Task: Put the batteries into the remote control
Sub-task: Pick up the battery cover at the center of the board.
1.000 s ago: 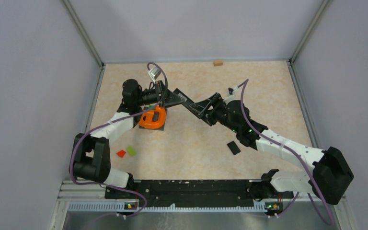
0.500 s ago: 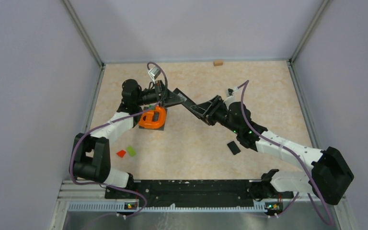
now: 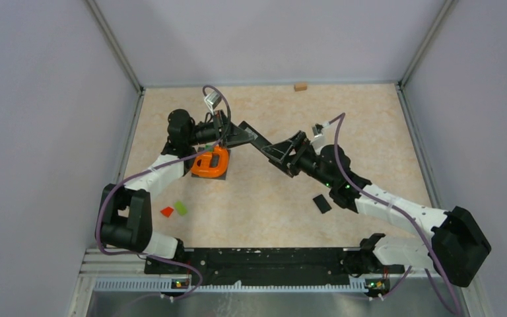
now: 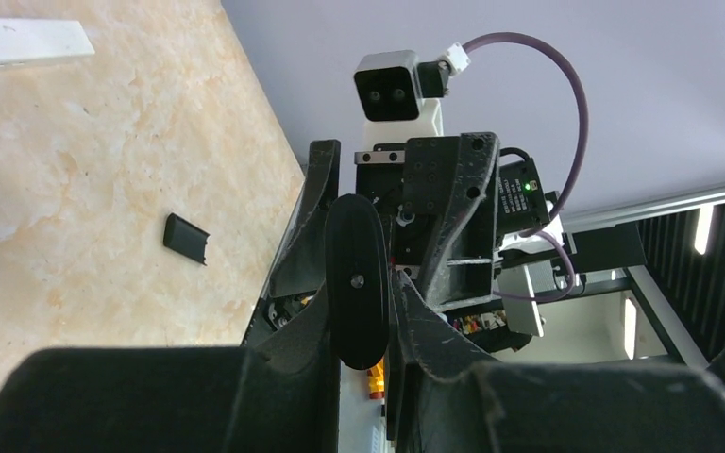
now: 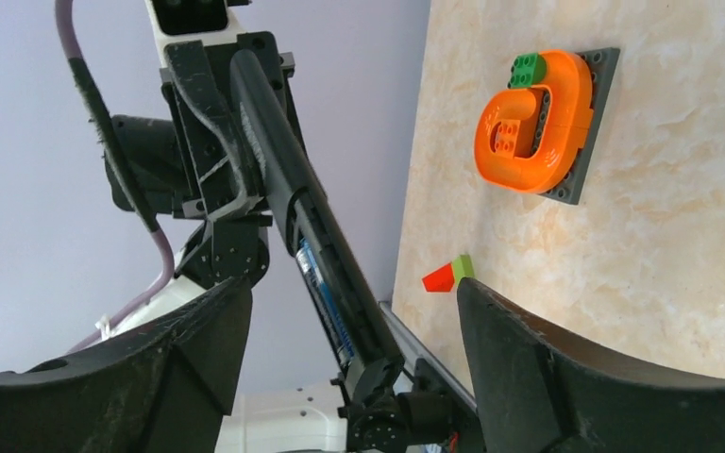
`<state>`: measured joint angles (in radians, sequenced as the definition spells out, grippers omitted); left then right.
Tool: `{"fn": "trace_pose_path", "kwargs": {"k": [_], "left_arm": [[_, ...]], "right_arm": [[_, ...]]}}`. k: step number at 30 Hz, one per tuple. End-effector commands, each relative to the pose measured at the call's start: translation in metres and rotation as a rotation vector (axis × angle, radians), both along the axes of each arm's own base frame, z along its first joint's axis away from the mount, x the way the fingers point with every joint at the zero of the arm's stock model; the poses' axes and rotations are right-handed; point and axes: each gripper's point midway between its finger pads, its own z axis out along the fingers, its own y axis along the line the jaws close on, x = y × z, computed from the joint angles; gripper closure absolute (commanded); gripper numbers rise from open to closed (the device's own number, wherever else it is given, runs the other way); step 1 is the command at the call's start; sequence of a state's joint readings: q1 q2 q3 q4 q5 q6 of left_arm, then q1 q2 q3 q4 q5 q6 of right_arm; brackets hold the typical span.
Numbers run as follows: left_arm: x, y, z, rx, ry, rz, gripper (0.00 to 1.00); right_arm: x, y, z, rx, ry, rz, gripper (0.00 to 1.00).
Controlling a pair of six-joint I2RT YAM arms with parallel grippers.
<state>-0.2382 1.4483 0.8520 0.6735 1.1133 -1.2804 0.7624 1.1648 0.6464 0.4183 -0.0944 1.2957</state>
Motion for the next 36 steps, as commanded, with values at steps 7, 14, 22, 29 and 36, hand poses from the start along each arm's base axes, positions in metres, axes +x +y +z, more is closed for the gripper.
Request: {"fn": "trace_pose_path", "kwargs": {"k": [7,14,22,29,36], "left_arm": [[-0.006,0.000,0.019,-0.023,-0.100,0.001,1.00],[-0.008,0.000,0.019,-0.022,-0.108,-0.006,1.00],[-0.011,0.001,0.022,-0.027,-0.124,-0.020,1.00],[-0.012,0.001,0.025,-0.028,-0.133,-0.023,1.00],[-0.002,0.000,0.013,0.002,-0.111,0.010,1.00]], "right_arm": [[0.003,-0.028,0.035,-0.027,-0.159,-0.049,0.27],[0.005,-0.034,0.027,-0.175,-0.223,-0.041,0.29],[0.015,-0.020,0.019,-0.215,-0.180,-0.006,0.51],[0.016,-0.025,0.004,-0.251,-0.140,-0.024,0.57],[0.011,-0.051,0.022,-0.324,-0.236,-0.072,0.26]]}}
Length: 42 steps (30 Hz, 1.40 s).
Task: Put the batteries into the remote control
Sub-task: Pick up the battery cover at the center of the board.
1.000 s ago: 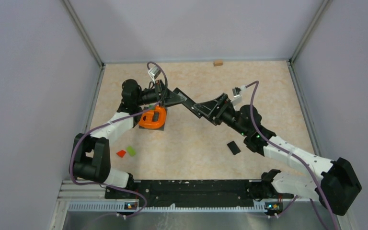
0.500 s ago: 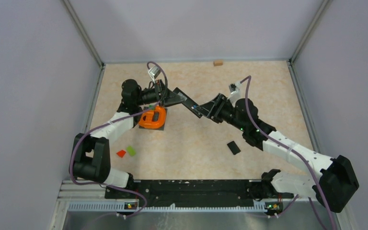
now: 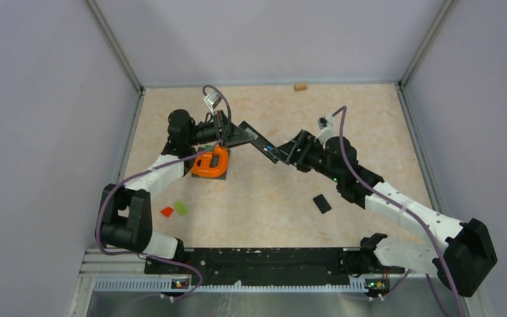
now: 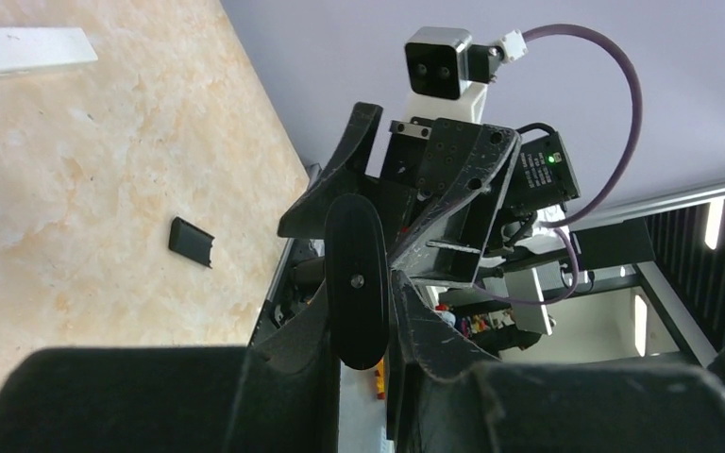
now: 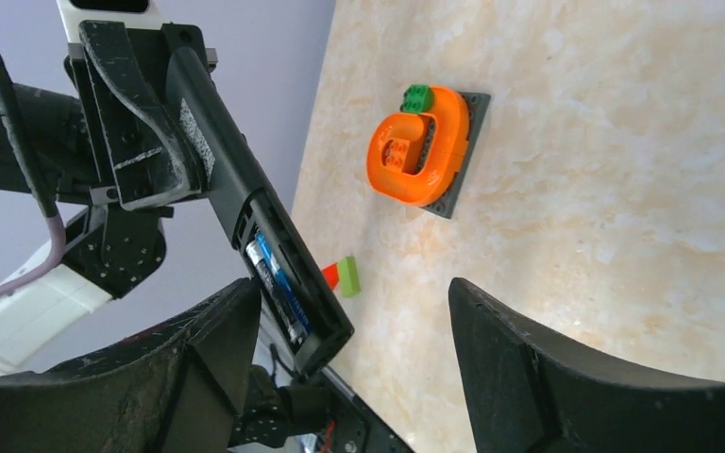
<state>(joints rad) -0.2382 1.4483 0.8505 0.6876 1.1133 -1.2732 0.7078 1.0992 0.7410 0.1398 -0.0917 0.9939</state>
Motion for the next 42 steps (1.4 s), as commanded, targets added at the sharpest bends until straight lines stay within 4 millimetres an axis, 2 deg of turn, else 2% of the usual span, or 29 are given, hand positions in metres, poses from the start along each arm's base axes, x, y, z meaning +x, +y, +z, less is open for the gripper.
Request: {"fn": "trace_pose_path", "kwargs": {"k": [1,3,4,6,9,12,14,18,21,31,36,42], "left_arm": [[0.002,0.001,0.006,0.024,-0.085,0.030,1.00],[0.008,0.002,-0.010,0.088,-0.058,0.065,1.00],[0.011,0.003,-0.018,0.124,-0.053,0.080,1.00],[0.015,0.006,-0.033,0.195,-0.039,0.103,1.00],[0.017,0.010,-0.045,0.260,-0.020,0.122,1.00],[0.019,0.012,-0.050,0.285,-0.013,0.133,1.00],[0.019,0.012,-0.052,0.287,-0.009,0.135,1.00],[0.020,0.011,-0.054,0.290,0.003,0.132,1.00],[0.021,0.012,-0.056,0.295,0.011,0.139,1.00],[0.020,0.012,-0.054,0.290,0.013,0.140,1.00],[0.019,0.012,-0.053,0.286,0.008,0.138,1.00],[0.019,0.011,-0.053,0.285,0.010,0.136,1.00]], "right_arm": [[0.004,-0.031,0.029,-0.098,-0.123,-0.073,0.26],[0.007,-0.053,0.012,-0.241,-0.106,-0.133,0.26],[0.007,-0.066,-0.002,-0.324,-0.072,-0.167,0.26],[0.003,-0.095,-0.036,-0.487,0.023,-0.241,0.26],[-0.013,-0.130,-0.086,-0.691,0.163,-0.287,0.27],[-0.027,-0.146,-0.119,-0.779,0.276,-0.311,0.27],[-0.033,-0.143,-0.132,-0.767,0.336,-0.305,0.30],[-0.038,-0.128,-0.146,-0.664,0.436,-0.323,0.42],[-0.042,-0.126,-0.159,-0.596,0.515,-0.384,0.50],[-0.041,-0.134,-0.194,-0.431,0.650,-0.573,0.53],[-0.035,-0.141,-0.200,-0.356,0.653,-0.639,0.57],[-0.031,-0.148,-0.205,-0.345,0.672,-0.675,0.65]]}}
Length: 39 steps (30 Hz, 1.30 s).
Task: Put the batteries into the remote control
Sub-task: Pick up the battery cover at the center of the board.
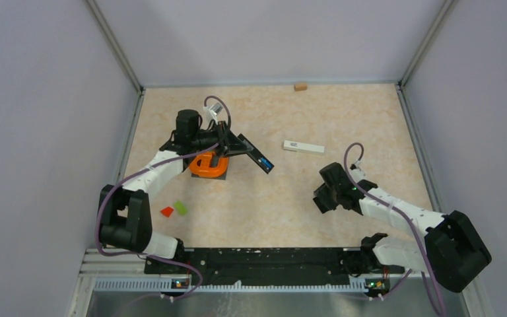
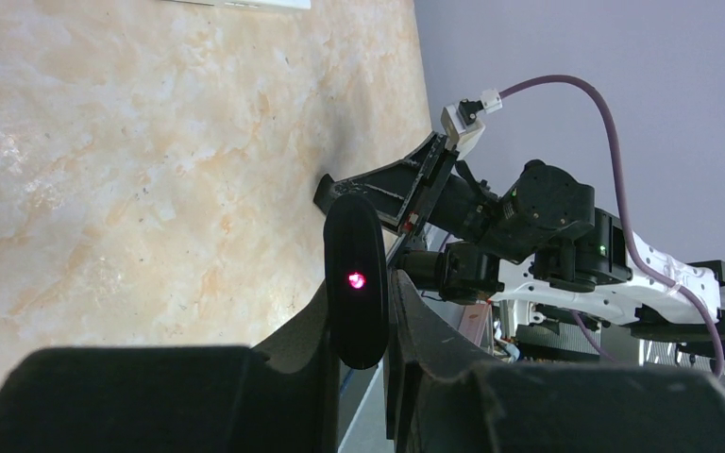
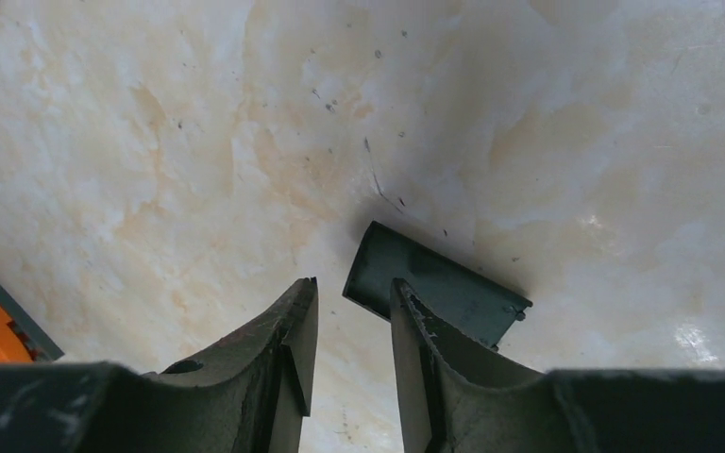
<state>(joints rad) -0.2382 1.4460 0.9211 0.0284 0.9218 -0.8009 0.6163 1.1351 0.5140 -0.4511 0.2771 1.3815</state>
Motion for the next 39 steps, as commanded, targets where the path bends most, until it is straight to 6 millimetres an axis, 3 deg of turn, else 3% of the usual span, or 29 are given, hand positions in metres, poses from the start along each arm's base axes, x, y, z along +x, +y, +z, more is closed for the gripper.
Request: {"fn": "trace_pose_path", "kwargs": {"k": [1,9,18,21,23,27,30,33,39], "left_arm": [[0.004,-0.002,0.027,-0.022,-0.099,-0.010,1.00],[0.004,-0.002,0.027,-0.022,-0.099,-0.009,1.00],[0.004,-0.002,0.029,-0.023,-0.104,-0.011,1.00],[0.004,-0.002,0.031,-0.025,-0.106,-0.011,1.00],[0.004,-0.003,0.032,-0.027,-0.108,-0.011,1.00],[0.005,-0.003,0.034,-0.033,-0.105,-0.008,1.00],[0.005,-0.004,0.038,-0.048,-0.106,-0.006,1.00],[0.004,-0.006,0.041,-0.086,-0.090,0.004,1.00],[0.007,-0.010,0.053,-0.190,-0.058,0.030,1.00]], "right_arm": [[0.015,-0.001,0.006,0.039,-0.045,-0.061,0.66],[0.017,-0.003,-0.001,0.014,-0.011,-0.070,0.71],[0.019,-0.002,-0.007,0.005,0.011,-0.071,0.84],[0.021,0.000,-0.007,0.006,0.008,-0.066,0.89],[0.024,0.002,-0.006,0.010,0.001,-0.058,1.00],[0.031,0.008,0.004,0.021,-0.033,-0.025,1.00],[0.038,0.015,0.021,0.044,-0.089,0.018,1.00],[0.049,0.029,0.053,0.109,-0.195,0.085,1.00],[0.065,0.061,0.154,0.326,-0.522,0.205,1.00]]}}
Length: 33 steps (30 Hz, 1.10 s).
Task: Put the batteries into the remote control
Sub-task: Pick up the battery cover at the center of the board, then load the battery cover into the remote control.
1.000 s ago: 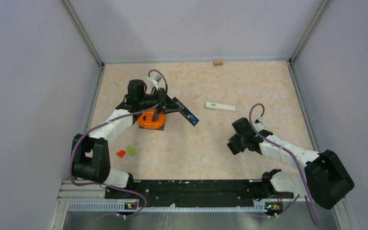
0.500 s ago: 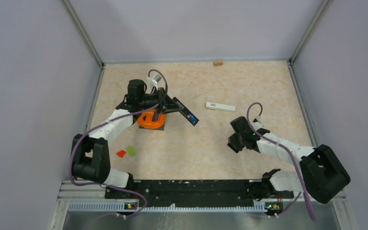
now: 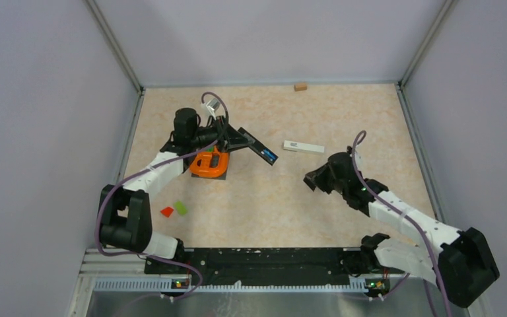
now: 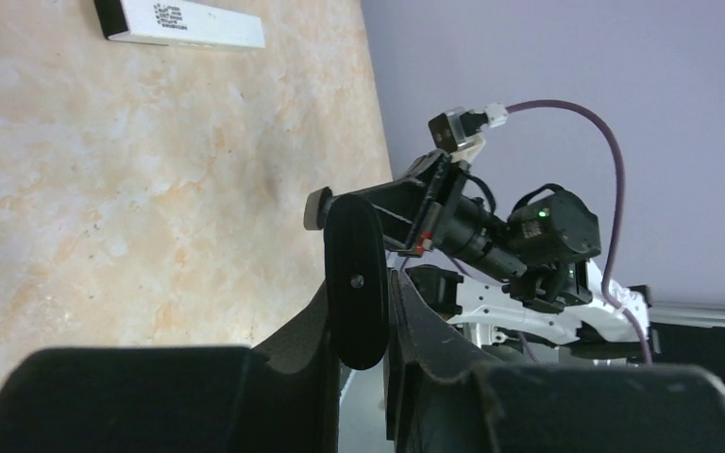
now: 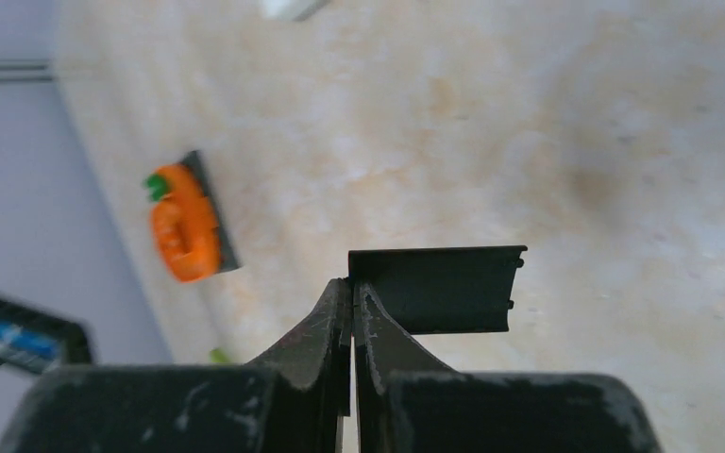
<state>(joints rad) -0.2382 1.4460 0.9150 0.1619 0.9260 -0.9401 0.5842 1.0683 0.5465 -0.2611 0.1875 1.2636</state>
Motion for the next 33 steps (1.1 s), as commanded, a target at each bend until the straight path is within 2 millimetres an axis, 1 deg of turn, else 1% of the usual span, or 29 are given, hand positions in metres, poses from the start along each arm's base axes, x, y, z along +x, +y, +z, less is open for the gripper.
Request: {"fn": "trace_pose_path", "kwargs": {"k": [1,2,3,6,8,11,13,16,21,26,29,33], "left_arm": [[-0.001,-0.006,0.034,-0.132,-0.056,0.004,1.00],[-0.001,-0.008,0.036,-0.156,-0.046,0.007,1.00],[0.000,-0.010,0.038,-0.178,-0.041,0.006,1.00],[-0.003,-0.017,0.045,-0.245,-0.026,-0.009,1.00],[-0.007,-0.023,0.051,-0.289,-0.025,-0.026,1.00],[-0.014,-0.031,0.060,-0.336,-0.024,-0.059,1.00],[-0.018,-0.036,0.063,-0.355,-0.023,-0.075,1.00],[-0.021,-0.041,0.061,-0.361,-0.011,-0.077,1.00],[-0.023,-0.047,0.062,-0.366,-0.016,-0.074,1.00],[-0.020,-0.048,0.065,-0.375,-0.016,-0.066,1.00],[-0.020,-0.049,0.069,-0.383,-0.016,-0.071,1.00],[-0.022,-0.049,0.072,-0.404,0.003,-0.084,1.00]], "right_arm": [[0.029,0.032,0.117,0.218,-0.352,0.104,1.00],[0.027,0.036,0.131,0.248,-0.390,0.126,1.00],[0.027,0.041,0.152,0.295,-0.448,0.149,1.00],[0.019,0.057,0.204,0.424,-0.595,0.238,1.00],[0.013,0.065,0.233,0.501,-0.677,0.294,1.00],[0.006,0.072,0.266,0.594,-0.765,0.343,1.00],[0.003,0.076,0.282,0.644,-0.797,0.370,1.00],[-0.005,0.081,0.301,0.722,-0.847,0.415,1.00],[-0.009,0.084,0.313,0.767,-0.880,0.441,1.00],[-0.012,0.085,0.313,0.780,-0.869,0.451,1.00],[-0.013,0.087,0.310,0.785,-0.844,0.448,1.00],[-0.006,0.090,0.295,0.787,-0.774,0.411,1.00]]}}
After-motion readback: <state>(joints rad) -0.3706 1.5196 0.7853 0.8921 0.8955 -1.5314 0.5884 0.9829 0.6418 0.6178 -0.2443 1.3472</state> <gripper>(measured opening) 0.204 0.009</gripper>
